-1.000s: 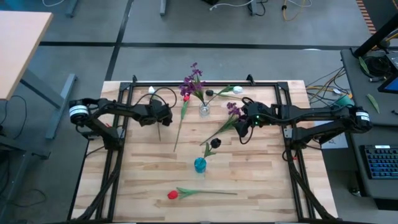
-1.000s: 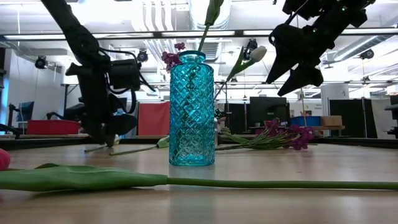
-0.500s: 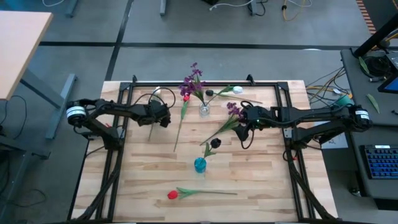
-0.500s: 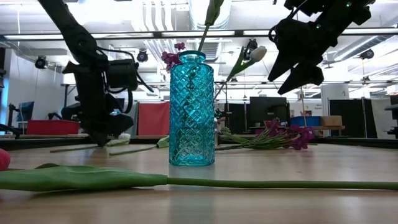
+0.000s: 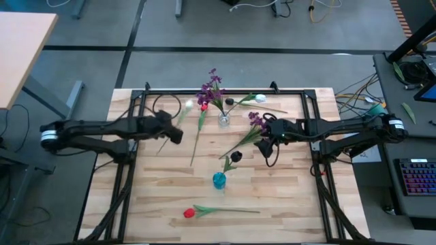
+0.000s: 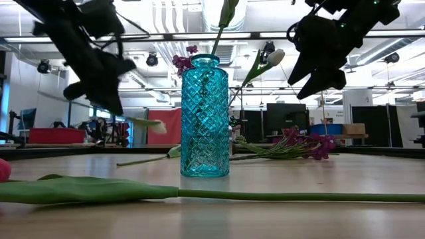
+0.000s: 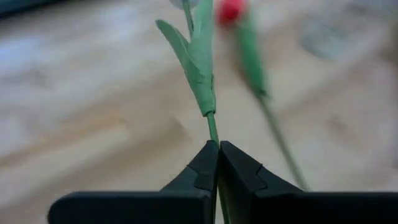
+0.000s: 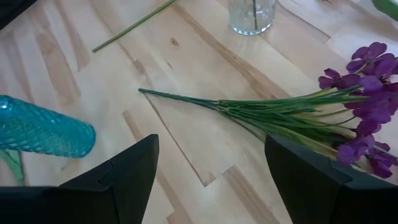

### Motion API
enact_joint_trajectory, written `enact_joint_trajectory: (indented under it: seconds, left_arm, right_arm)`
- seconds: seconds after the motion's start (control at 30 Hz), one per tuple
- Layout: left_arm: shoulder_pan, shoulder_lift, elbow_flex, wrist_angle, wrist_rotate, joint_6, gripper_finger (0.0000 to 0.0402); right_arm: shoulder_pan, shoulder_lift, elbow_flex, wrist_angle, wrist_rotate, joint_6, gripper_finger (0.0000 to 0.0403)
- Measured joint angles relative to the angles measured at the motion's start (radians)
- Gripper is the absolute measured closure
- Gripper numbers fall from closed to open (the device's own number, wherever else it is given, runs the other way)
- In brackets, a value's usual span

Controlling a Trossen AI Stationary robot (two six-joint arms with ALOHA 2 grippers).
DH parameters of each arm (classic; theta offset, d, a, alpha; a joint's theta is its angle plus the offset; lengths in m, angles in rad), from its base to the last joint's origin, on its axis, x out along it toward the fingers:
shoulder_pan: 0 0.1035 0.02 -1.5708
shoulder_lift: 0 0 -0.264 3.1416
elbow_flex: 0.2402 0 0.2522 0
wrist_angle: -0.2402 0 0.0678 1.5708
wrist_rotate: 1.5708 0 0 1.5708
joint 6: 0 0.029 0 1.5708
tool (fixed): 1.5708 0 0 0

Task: Sort flowers into vase by color
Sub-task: Put the white flower into the transparent vase

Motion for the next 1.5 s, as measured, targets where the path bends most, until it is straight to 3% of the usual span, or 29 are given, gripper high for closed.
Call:
enact_joint_trajectory:
  seconds: [0.2,0.53,0.7,1.03,1.17,1.33,1.5]
  left_arm:
    - [-0.12,-0.065,-0.006,-0.16,0.148,-0.1,0.0402]
    - [-0.305,0.071,-0.053,-0.188,0.163,-0.253,0.0394]
    - [-0.312,0.163,-0.043,-0.087,0.144,-0.211,0.0352]
    - [-0.311,0.386,-0.031,0.034,0.032,-0.151,0.0226]
    - [-0.311,0.451,-0.019,0.064,0.023,-0.118,0.0203]
    - [-0.313,0.494,0.004,0.057,0.025,-0.145,0.0243]
    - [-0.314,0.49,0.014,0.069,0.04,-0.152,0.0368]
  right_arm:
    - [0.018,0.0,0.0,0.002,0.007,-0.002,0.012]
    - [0.026,0.0,0.0,0.002,0.025,-0.002,0.012]
    - [0.026,0.0,0.0,0.002,0.025,-0.002,0.0121]
    - [0.026,0.0,0.0,0.002,0.025,0.001,0.0121]
    - [0.026,0.0,0.0,0.002,0.025,0.002,0.0122]
    - [0.026,0.0,0.0,0.003,0.025,0.002,0.012]
    - [0.026,0.0,0.0,0.002,0.025,0.001,0.0122]
